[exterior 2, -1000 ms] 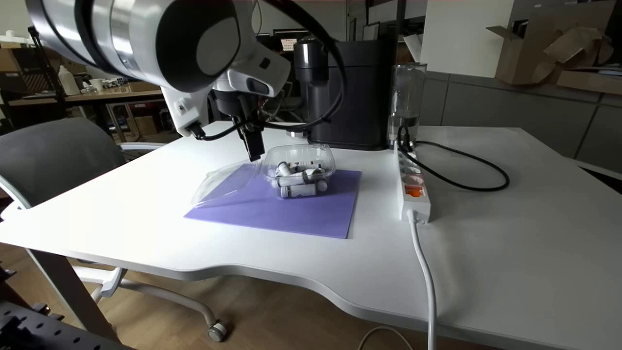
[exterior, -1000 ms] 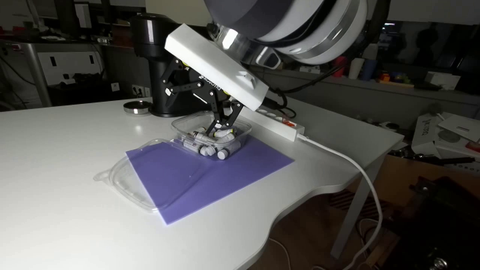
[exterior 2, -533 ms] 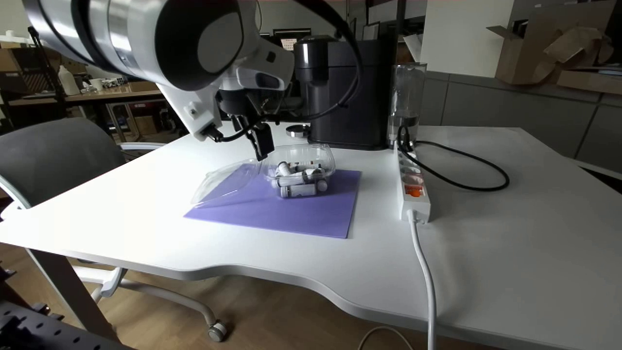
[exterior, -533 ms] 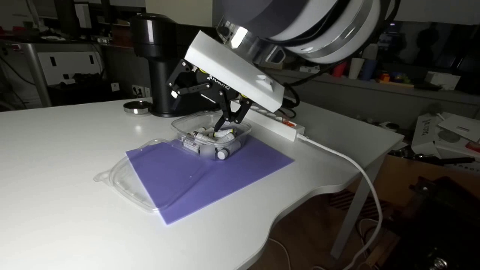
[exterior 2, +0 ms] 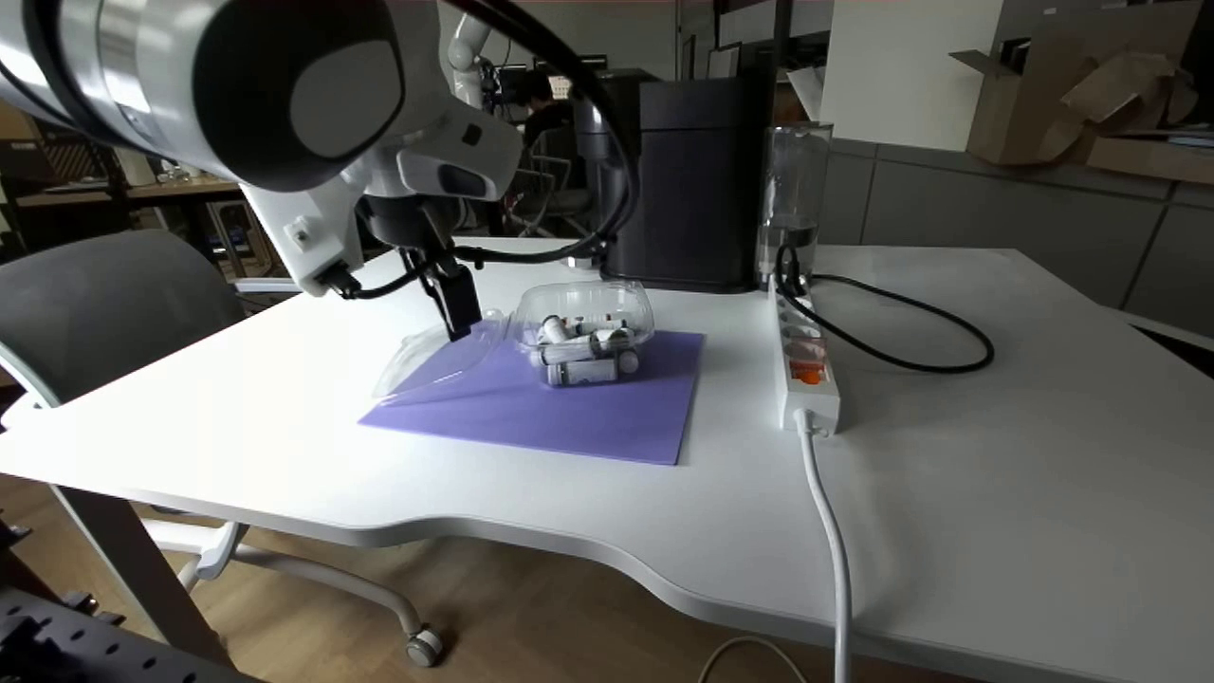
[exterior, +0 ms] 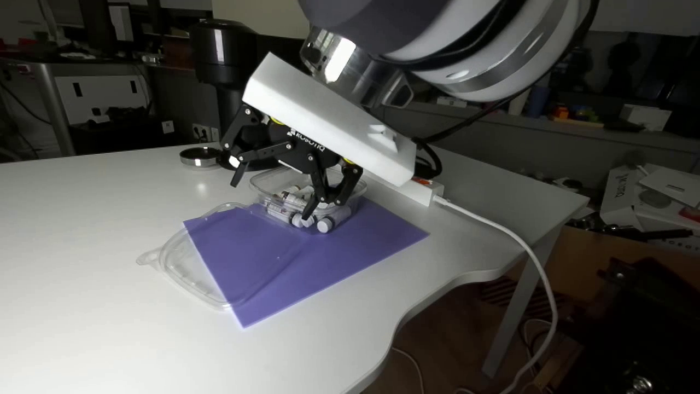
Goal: Close the lid on the clear container
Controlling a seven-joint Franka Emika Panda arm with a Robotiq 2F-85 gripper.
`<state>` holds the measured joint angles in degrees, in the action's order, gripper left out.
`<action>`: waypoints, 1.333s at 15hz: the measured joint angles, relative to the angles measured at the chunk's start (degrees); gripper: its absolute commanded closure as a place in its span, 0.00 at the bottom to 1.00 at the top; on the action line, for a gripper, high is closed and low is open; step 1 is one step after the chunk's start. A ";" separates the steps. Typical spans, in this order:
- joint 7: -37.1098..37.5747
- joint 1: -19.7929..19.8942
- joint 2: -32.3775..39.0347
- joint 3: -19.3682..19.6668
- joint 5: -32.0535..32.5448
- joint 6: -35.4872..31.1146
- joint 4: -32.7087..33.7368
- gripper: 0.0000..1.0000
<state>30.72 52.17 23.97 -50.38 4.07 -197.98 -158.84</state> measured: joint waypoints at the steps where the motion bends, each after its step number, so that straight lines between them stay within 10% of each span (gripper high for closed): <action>1: 0.00 -1.39 -0.58 0.21 -1.83 0.00 0.14 0.00; 20: 4.01 -6.60 -3.81 0.74 -14.94 -0.10 4.02 0.00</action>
<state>34.73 45.56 20.15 -49.65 -10.87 -198.08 -154.82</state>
